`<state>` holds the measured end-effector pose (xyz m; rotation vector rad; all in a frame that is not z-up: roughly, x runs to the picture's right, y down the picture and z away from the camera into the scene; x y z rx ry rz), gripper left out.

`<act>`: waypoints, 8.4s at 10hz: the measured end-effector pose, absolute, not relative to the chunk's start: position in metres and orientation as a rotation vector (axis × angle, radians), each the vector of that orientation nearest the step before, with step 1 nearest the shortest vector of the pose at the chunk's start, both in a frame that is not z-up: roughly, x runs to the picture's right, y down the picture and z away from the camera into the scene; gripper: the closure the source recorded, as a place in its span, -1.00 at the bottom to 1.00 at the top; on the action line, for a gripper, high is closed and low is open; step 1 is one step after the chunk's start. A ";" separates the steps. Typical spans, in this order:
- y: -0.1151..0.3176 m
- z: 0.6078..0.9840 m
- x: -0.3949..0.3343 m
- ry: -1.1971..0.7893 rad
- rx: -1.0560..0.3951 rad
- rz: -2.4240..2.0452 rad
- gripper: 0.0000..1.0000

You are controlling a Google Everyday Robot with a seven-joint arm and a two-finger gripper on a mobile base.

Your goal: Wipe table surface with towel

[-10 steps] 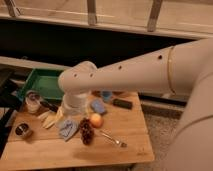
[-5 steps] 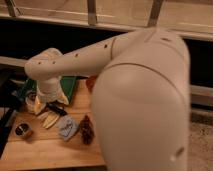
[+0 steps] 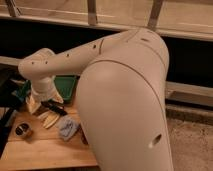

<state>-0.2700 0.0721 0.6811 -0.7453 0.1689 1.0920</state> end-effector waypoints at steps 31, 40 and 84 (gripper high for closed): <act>0.186 0.803 -0.232 0.130 -0.930 1.167 -0.60; 0.217 0.820 -0.217 0.233 -0.955 1.184 -0.07; 0.222 0.794 -0.182 0.448 -1.054 1.346 1.00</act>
